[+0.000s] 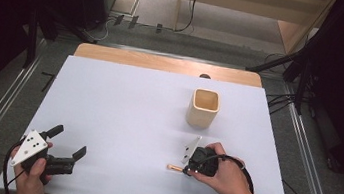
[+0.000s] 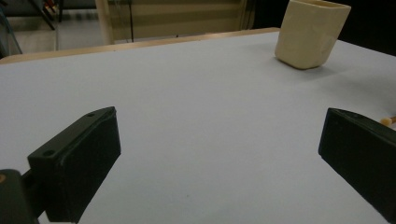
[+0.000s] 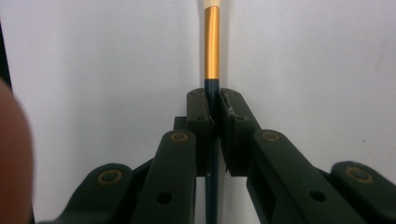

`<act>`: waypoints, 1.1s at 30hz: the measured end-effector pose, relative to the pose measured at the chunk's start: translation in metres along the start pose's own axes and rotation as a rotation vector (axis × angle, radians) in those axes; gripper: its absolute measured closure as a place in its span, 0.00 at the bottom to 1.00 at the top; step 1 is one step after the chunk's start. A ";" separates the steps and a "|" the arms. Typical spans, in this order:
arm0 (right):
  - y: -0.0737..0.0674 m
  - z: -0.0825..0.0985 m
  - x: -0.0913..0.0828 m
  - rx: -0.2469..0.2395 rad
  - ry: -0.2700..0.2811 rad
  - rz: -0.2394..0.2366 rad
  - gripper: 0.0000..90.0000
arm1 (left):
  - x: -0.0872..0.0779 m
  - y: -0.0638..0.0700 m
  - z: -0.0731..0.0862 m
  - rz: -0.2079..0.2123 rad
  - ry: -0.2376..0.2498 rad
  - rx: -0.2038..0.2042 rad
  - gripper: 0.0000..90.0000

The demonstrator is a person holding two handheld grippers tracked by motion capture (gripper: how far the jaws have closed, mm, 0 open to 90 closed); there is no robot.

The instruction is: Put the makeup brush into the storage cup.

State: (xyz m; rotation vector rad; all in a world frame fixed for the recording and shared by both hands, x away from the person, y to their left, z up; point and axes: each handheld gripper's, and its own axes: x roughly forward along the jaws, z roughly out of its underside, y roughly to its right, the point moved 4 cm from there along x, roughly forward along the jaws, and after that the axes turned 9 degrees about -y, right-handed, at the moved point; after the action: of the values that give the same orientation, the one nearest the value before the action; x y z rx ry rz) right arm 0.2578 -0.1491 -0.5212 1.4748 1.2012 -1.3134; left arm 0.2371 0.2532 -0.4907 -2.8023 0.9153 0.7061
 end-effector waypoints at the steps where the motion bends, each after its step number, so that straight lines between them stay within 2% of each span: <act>1: 0.001 0.001 -0.001 -0.002 0.011 0.001 0.94 | 0.000 0.000 0.000 0.000 0.000 0.000 0.00; 3: 0.001 0.001 -0.002 0.009 0.021 0.000 0.94 | 0.000 0.000 0.000 0.001 0.001 0.000 0.00; 4: 0.001 0.002 -0.005 0.020 0.046 0.000 0.94 | 0.000 0.000 0.000 0.001 0.000 0.001 0.00; 6: 0.001 0.002 -0.006 0.025 0.059 0.002 0.94 | 0.001 0.001 0.000 0.000 -0.003 0.001 0.00; 7: 0.003 0.003 -0.009 0.031 0.088 0.005 0.94 | 0.001 0.001 0.000 0.000 -0.003 0.002 0.00; 11: 0.004 0.004 -0.012 0.039 0.119 0.006 0.94 | 0.000 0.001 0.000 0.000 -0.002 0.001 0.00; 12: 0.004 0.004 -0.015 0.046 0.144 -0.002 0.94 | 0.000 0.001 0.000 0.001 -0.002 0.001 0.00; 20: 0.007 0.005 -0.024 0.071 0.230 -0.005 0.94 | 0.001 0.001 0.000 0.001 -0.003 0.002 0.00; 21: 0.009 0.005 -0.027 0.069 0.255 -0.006 0.94 | 0.001 0.001 0.000 0.000 -0.003 0.002 0.00; 25: 0.009 0.004 -0.030 0.071 0.294 -0.008 0.94 | 0.000 0.001 0.000 0.000 -0.004 0.001 0.00; 33: 0.010 0.002 -0.036 0.086 0.335 -0.002 0.94 | 0.001 0.002 -0.001 0.003 0.001 0.005 0.00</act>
State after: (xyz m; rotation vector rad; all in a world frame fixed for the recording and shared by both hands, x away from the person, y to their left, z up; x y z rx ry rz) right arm 0.2669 -0.1584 -0.4865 1.8081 1.3698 -1.1614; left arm 0.2366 0.2508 -0.4904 -2.7980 0.9208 0.7025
